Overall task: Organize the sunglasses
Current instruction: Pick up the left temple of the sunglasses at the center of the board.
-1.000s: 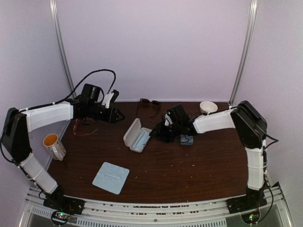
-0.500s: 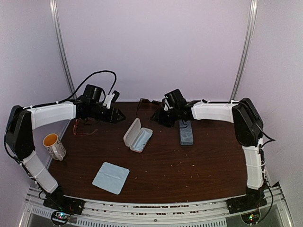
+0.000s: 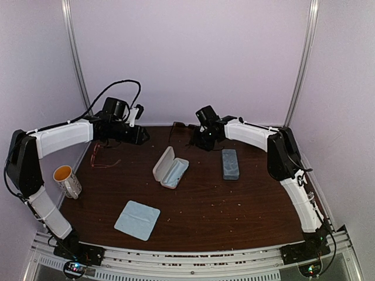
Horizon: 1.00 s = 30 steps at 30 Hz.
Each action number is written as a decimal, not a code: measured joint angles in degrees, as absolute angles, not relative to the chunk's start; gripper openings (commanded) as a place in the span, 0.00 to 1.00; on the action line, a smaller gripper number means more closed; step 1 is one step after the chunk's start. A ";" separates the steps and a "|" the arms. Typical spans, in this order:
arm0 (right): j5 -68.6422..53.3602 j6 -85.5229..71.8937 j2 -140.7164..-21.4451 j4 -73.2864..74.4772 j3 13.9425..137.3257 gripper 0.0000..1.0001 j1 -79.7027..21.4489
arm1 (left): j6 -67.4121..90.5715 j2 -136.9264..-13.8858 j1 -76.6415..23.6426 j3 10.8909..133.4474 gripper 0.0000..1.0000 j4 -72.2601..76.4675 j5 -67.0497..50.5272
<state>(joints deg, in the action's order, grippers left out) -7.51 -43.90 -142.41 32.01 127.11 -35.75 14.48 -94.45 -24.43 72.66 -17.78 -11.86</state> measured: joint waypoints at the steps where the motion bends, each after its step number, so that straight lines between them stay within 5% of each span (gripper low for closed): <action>1: -7.55 -43.92 -142.43 32.27 126.76 0.50 -35.75 | 14.46 -94.45 -24.43 73.41 0.50 -18.50 -8.88; 14: -9.04 -43.92 -135.26 27.09 109.84 0.50 -35.75 | 26.30 -92.12 -19.05 66.98 0.53 -29.67 19.62; 30: -15.70 -44.60 -120.99 15.27 90.48 0.50 -35.68 | 44.49 -93.93 -9.15 61.32 0.62 -28.80 17.67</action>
<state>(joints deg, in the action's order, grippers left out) -15.70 -44.60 -120.99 15.27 90.48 -35.68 44.49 -93.93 -9.15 61.32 -28.80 17.67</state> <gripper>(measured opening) 0.505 0.601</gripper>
